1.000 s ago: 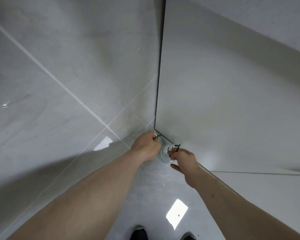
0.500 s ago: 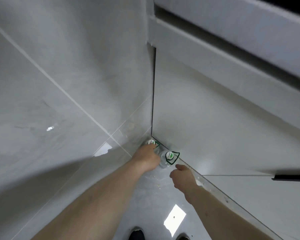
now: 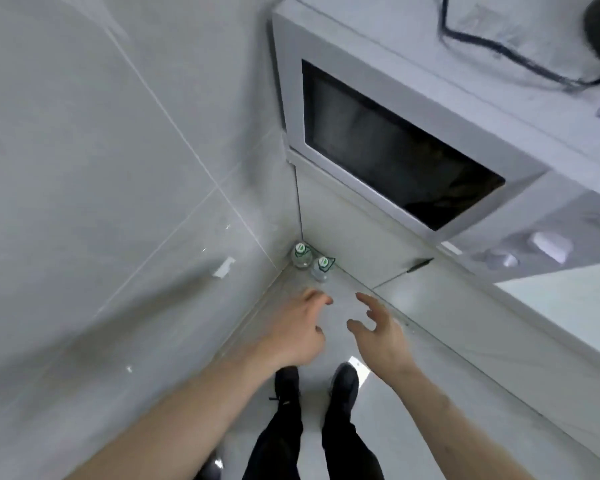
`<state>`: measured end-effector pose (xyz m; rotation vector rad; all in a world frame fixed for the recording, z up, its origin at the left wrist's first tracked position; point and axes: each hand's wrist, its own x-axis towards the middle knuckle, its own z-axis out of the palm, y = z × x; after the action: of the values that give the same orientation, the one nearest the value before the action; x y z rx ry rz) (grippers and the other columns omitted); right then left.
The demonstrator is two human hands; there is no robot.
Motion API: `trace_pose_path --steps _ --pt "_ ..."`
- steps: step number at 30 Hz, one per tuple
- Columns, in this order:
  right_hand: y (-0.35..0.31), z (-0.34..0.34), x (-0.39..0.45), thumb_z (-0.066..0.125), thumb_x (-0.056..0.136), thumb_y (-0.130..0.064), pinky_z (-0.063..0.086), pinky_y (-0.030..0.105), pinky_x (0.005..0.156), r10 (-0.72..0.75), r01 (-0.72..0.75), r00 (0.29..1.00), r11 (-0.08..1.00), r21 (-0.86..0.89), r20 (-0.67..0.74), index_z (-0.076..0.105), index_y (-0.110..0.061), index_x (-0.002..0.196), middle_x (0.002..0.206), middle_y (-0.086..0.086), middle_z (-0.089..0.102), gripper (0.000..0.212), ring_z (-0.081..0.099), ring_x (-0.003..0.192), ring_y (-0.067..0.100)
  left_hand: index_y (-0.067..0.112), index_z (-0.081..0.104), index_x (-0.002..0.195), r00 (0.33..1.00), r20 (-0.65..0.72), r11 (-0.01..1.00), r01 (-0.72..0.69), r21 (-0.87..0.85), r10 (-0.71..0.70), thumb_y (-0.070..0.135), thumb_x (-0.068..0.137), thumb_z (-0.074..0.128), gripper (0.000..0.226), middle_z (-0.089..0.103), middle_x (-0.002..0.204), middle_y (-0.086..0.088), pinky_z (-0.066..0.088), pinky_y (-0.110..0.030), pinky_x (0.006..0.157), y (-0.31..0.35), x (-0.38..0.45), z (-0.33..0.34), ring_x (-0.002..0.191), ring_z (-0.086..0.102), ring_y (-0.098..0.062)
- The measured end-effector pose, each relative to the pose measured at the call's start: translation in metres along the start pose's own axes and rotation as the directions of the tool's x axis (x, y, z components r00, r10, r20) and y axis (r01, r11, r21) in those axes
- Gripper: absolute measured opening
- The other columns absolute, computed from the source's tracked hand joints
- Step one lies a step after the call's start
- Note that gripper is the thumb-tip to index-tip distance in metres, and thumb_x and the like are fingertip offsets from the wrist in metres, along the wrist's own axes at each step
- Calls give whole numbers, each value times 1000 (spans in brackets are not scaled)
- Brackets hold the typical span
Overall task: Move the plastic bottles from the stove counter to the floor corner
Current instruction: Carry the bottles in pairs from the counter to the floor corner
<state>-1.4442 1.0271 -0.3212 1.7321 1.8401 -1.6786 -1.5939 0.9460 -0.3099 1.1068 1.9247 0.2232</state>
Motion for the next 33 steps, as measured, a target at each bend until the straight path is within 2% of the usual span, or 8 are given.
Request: trace_pose_path --steps 4,8,11,14,18,23,27,33 --pt "-8 -49 -105 62 94 -22 43 22 94 -90 92 995 995 37 -51 49 -42 142 151 -16 46 54 57 121 8 26 44 142 988 -112 993 -108 -40 103 5 85 51 61 32 151 11 29 -19 108 54 -97 -17 138 37 -11" --pt "-1 -92 -183 63 94 -19 36 31 119 -162 172 972 984 48 -173 49 -40 143 149 -29 39 56 40 142 3 33 37 146 964 -148 972 -229 -46 220 4 89 51 66 26 154 19 19 -11 107 96 -153 -34 141 30 -4" --pt "7 -112 -230 63 94 -23 33 31 121 -155 184 937 981 65 -313 47 -45 144 153 -30 35 57 37 143 -1 37 37 145 932 -123 940 -339 43 342 6 88 53 67 24 152 26 15 -5 105 118 -170 -49 139 28 2" --pt "13 -117 -269 64 94 -28 33 29 121 -123 187 890 977 106 -439 46 -49 144 157 -31 31 57 34 145 -4 39 37 145 886 -43 881 -452 139 461 9 87 54 67 24 151 27 21 -13 112 137 -173 -63 138 30 1" --pt "31 -119 -331 63 96 -32 31 22 116 -56 209 800 959 190 -597 42 -52 144 156 -37 27 56 31 144 -7 42 34 146 777 81 746 -623 233 624 16 90 51 64 20 155 28 27 -25 118 182 -184 -63 142 26 -1" --pt "72 -115 -416 60 96 -43 29 28 120 43 175 692 959 225 -721 26 -60 151 159 -42 11 66 17 147 -14 42 35 146 616 178 572 -783 243 768 21 92 54 61 7 159 28 16 -21 118 243 -228 -30 145 10 5" --pt "121 -117 -489 60 94 -50 39 36 117 145 152 573 948 278 -807 21 -66 149 157 -47 6 70 39 143 2 45 32 147 462 272 409 -883 230 844 30 94 53 59 -1 160 30 11 -23 119 298 -274 16 147 1 6" --pt "223 -113 -610 59 95 -52 23 29 124 269 141 385 928 345 -883 24 -60 151 159 -44 7 67 10 149 -15 43 36 146 260 386 212 -964 163 885 33 95 56 55 4 163 23 12 -32 124 376 -364 130 151 3 -1"
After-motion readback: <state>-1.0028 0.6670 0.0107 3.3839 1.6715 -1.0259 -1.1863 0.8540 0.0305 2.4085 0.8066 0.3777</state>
